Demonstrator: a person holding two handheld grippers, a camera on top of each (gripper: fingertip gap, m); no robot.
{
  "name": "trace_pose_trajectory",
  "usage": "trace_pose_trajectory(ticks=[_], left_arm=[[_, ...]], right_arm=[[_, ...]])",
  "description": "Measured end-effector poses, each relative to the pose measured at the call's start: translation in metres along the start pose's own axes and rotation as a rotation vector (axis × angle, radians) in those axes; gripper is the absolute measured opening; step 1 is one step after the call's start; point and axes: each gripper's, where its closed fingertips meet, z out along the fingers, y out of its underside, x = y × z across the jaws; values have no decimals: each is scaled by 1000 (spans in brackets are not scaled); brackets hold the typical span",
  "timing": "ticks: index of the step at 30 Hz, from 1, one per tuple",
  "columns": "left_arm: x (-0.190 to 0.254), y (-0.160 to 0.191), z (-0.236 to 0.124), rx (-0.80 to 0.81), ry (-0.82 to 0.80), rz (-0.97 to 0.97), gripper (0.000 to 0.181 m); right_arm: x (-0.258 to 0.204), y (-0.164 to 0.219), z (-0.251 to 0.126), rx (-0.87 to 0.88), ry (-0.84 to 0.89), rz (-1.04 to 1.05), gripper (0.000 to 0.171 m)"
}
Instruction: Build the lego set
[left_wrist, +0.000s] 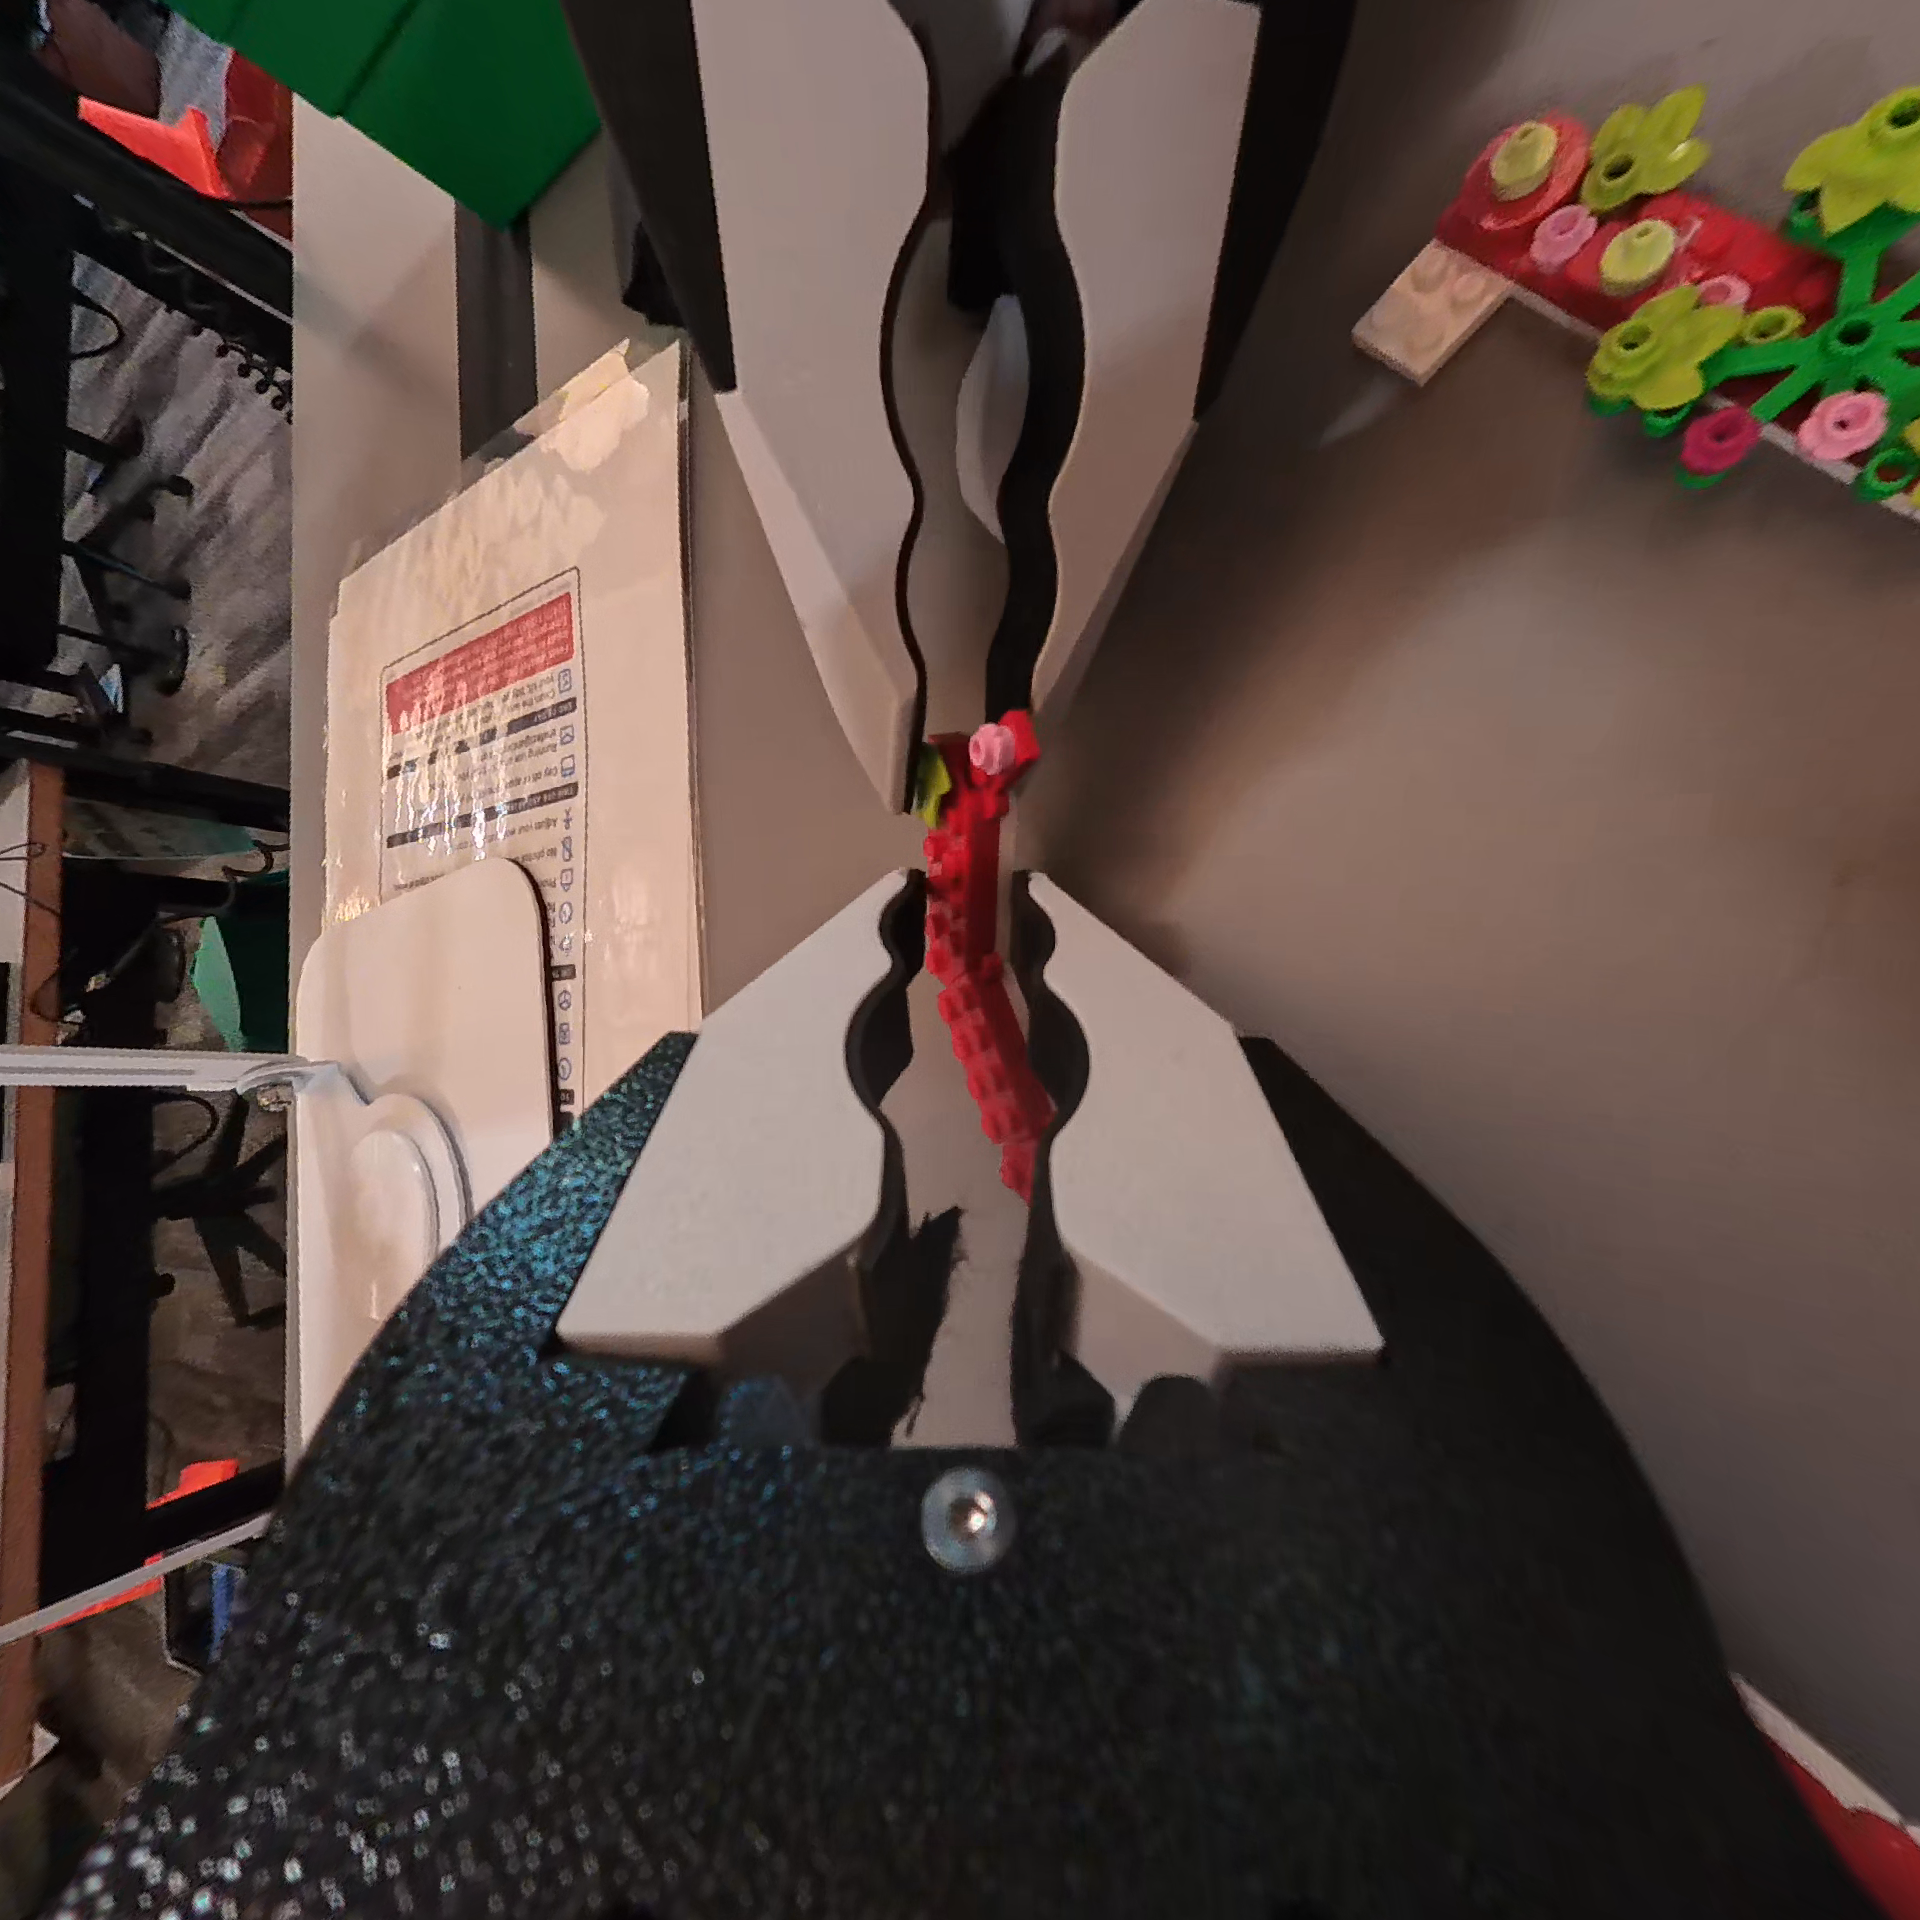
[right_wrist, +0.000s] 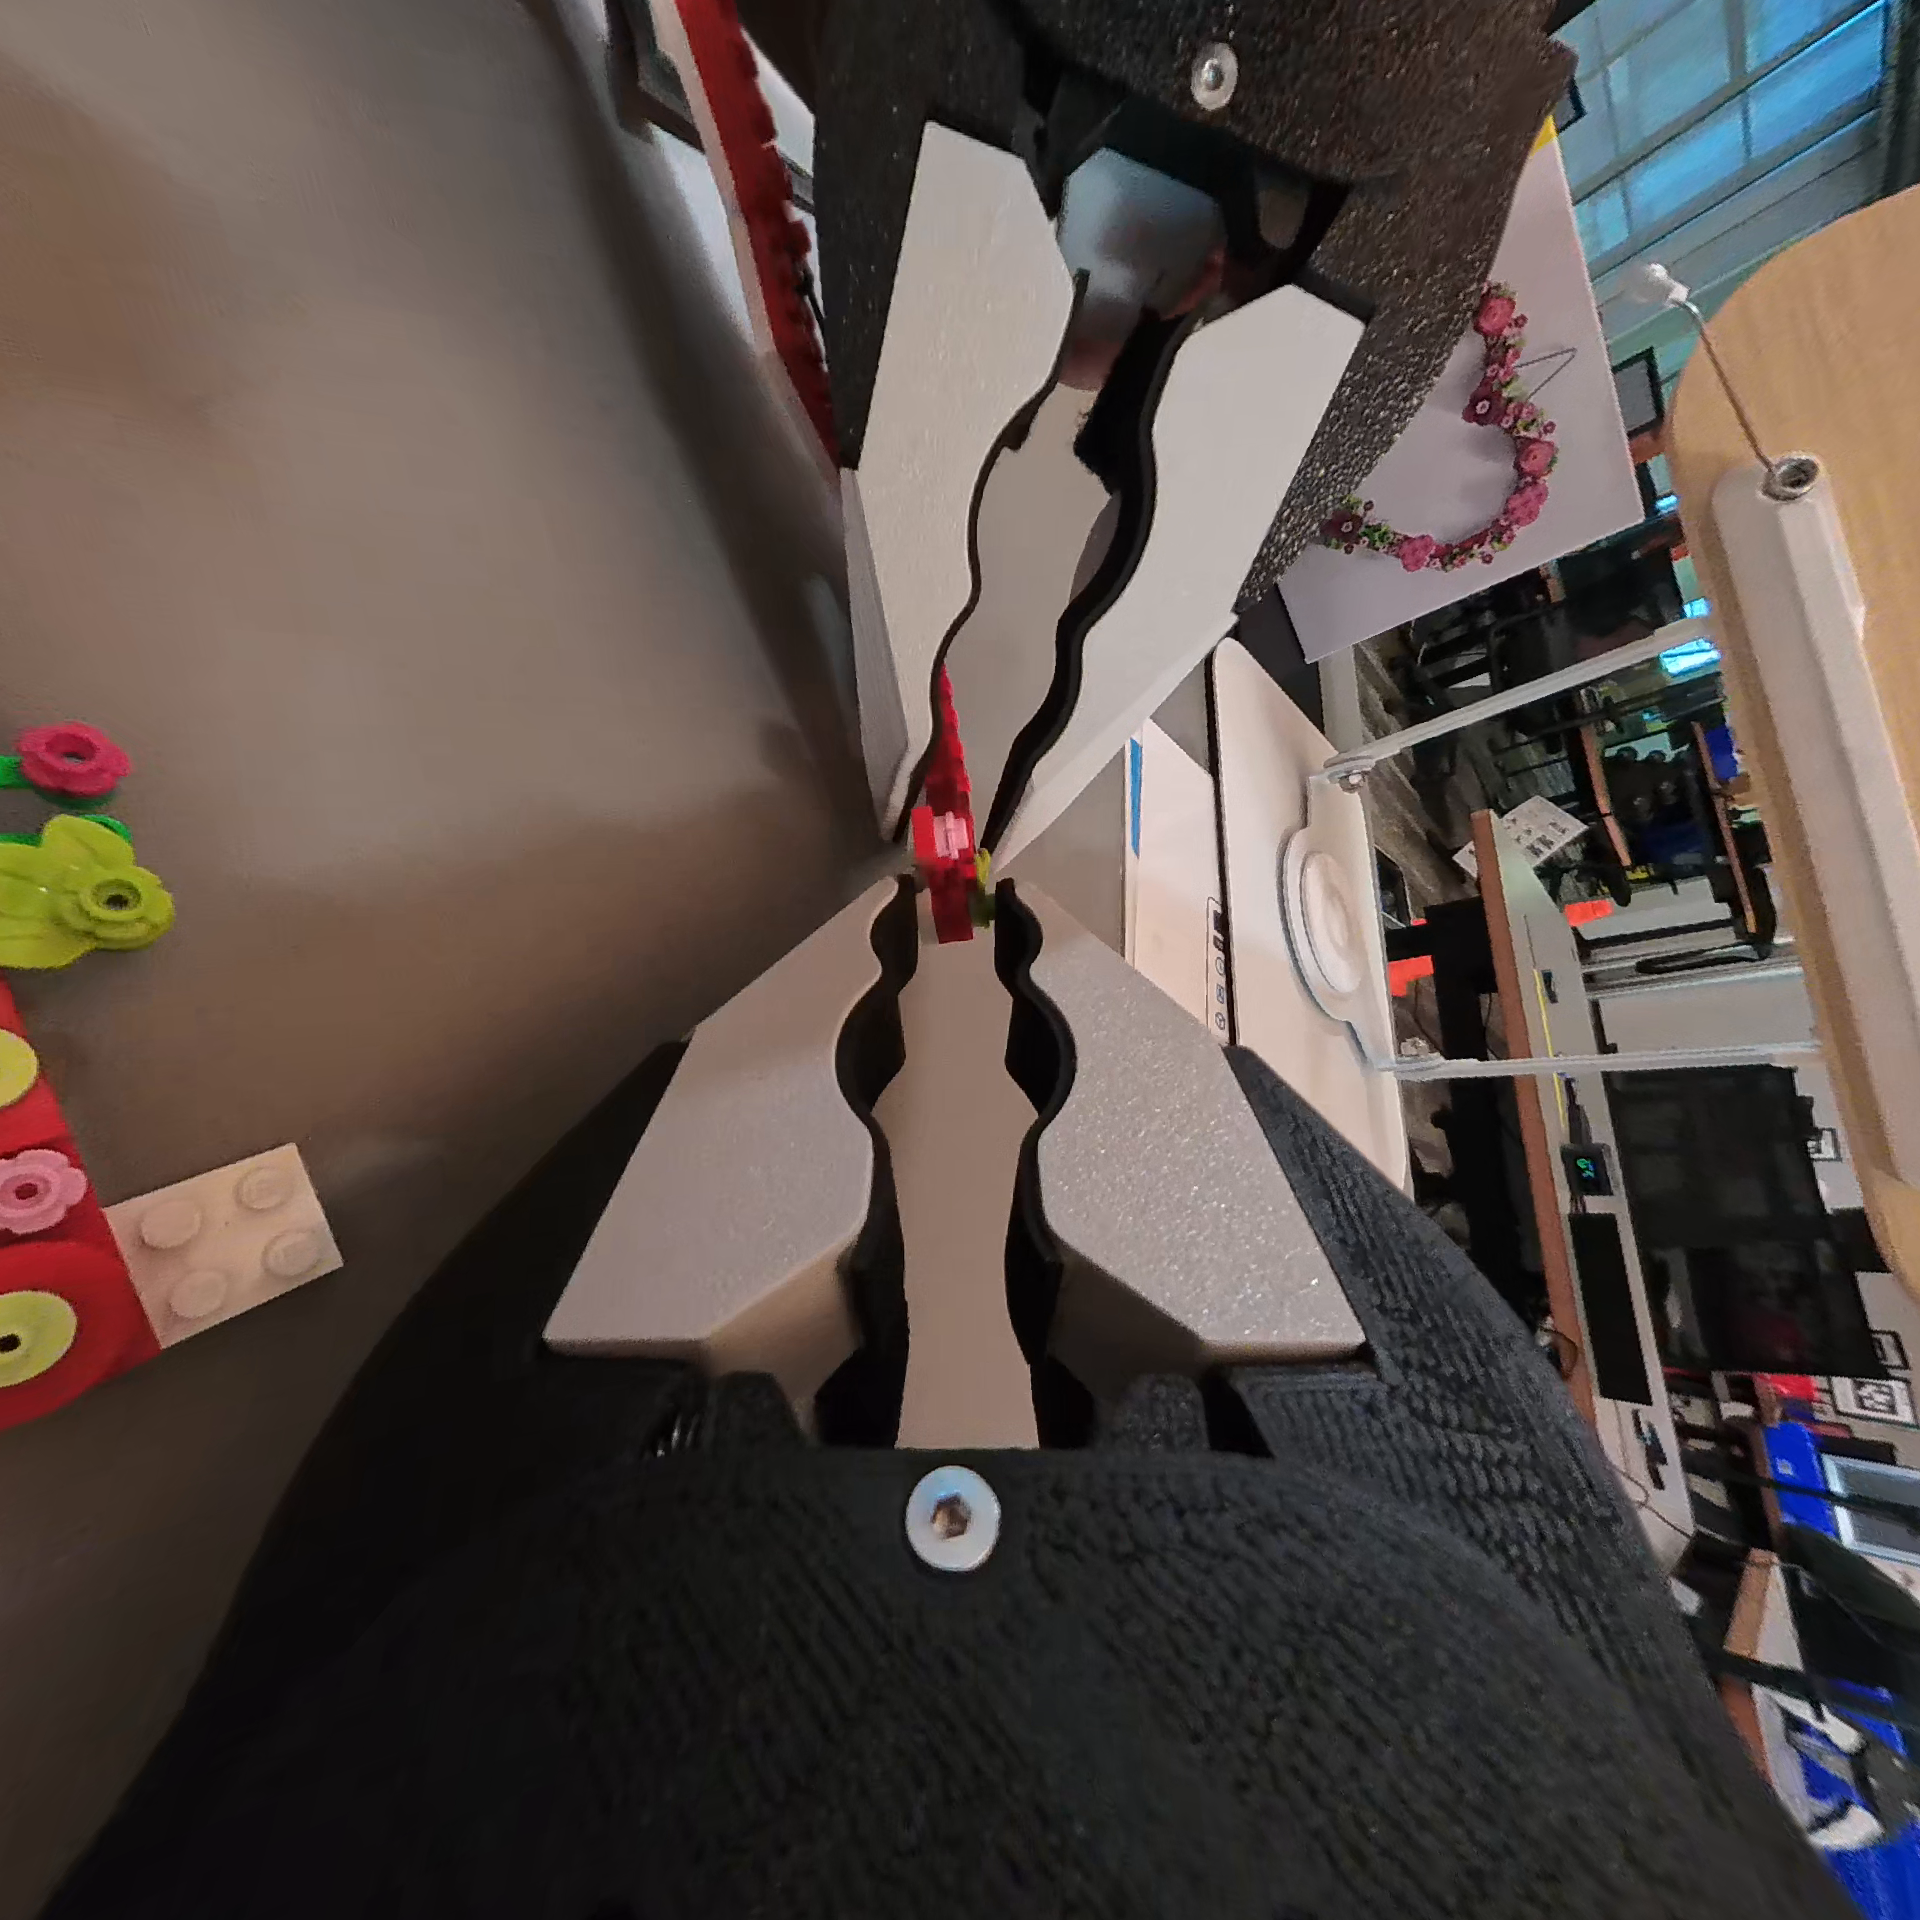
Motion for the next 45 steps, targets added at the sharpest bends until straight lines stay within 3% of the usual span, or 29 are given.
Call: trace_pose_trajectory(ticks=[8,14,18,24,27,31,34,40,45], left_arm=[[3,-1,1,-6,6,24,14],[14,-5,3,25,97,-84,28],[17,-1,5,4,124,-116,25],[6,-10,-8,128,131,-221,34],[-30,-17,-22,273,-64,-303,40],[-85,-20,-68,551,-538,-448,42],[-92,-12,-95,565,-782,-458,43],[-69,-22,-134,510,-1007,-268,39],[-45,-19,-151,505,-1040,-275,37]], right_arm=[[-4,1,0,2,10,-76,14],[-13,15,-4,-44,17,-136,20],[-12,17,-11,-39,2,-72,28],[-3,36,-24,-88,78,61,31],[12,39,-29,-95,217,131,31],[41,31,-45,-7,431,154,27],[57,35,-64,29,547,202,24],[69,64,-64,-78,597,313,35],[71,71,-62,-159,631,250,38]])
